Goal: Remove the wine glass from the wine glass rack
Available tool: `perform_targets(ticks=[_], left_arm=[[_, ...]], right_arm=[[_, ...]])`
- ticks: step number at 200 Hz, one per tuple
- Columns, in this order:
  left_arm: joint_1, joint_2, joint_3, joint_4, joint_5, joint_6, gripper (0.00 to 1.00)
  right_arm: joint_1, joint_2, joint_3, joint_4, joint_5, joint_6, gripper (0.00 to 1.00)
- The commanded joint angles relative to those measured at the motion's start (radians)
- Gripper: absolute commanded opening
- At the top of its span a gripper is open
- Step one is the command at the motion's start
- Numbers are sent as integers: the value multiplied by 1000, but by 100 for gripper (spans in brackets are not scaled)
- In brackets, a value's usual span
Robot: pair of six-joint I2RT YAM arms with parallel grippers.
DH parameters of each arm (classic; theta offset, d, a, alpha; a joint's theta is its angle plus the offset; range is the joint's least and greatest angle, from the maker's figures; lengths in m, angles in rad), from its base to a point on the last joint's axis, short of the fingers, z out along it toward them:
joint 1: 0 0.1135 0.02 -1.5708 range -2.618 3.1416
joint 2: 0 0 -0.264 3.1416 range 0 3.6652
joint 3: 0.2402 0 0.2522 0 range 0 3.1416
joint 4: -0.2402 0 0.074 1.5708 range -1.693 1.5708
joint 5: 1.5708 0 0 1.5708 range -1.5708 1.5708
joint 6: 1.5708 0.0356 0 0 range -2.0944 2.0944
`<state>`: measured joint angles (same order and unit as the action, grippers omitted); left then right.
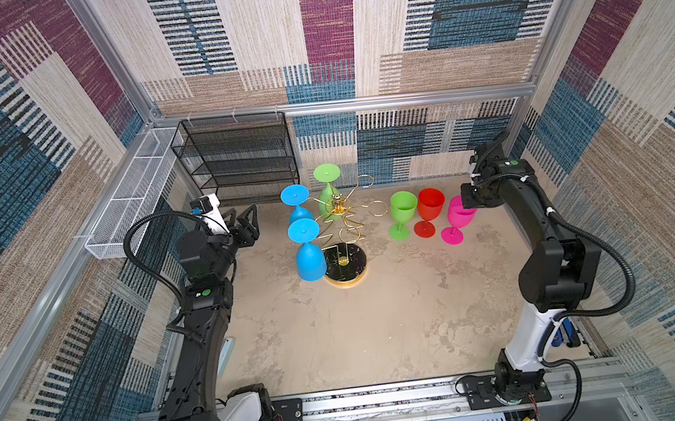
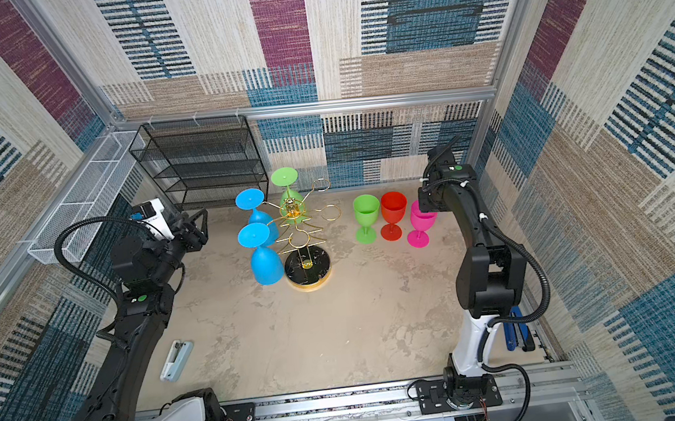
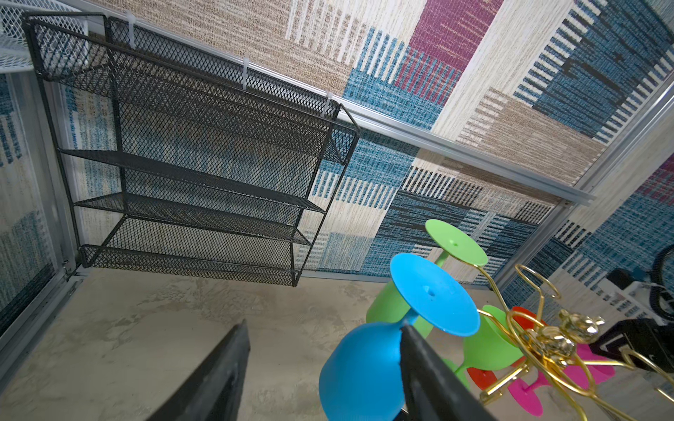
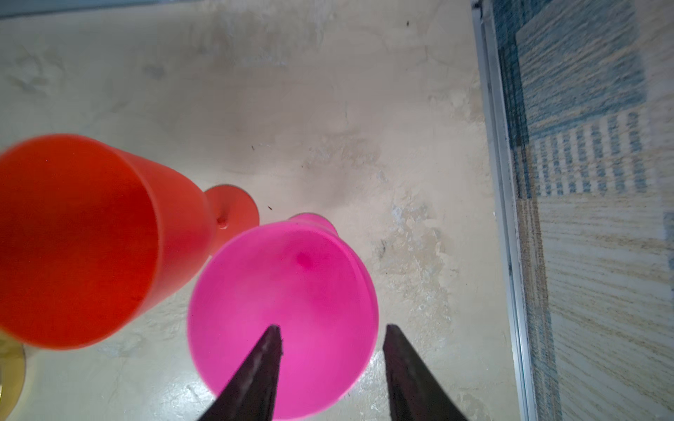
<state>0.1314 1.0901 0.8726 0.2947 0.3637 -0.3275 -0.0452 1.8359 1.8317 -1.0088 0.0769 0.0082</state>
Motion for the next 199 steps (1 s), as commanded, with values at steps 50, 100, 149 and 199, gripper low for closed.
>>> perform_targets(ticks=[50, 100, 149, 199], left_arm=[[37, -15, 83, -178, 129, -228, 68], [105, -8, 55, -66, 624, -654, 58], [93, -48, 67, -214, 750, -643, 56], [16, -9, 107, -413, 724, -501, 51]], right_arm=[[1, -399, -335, 501, -223, 102, 90], [1, -516, -469, 680, -423, 172, 99], [1, -576, -555, 757, -482, 203, 99], [1, -595, -616, 784, -523, 229, 99]])
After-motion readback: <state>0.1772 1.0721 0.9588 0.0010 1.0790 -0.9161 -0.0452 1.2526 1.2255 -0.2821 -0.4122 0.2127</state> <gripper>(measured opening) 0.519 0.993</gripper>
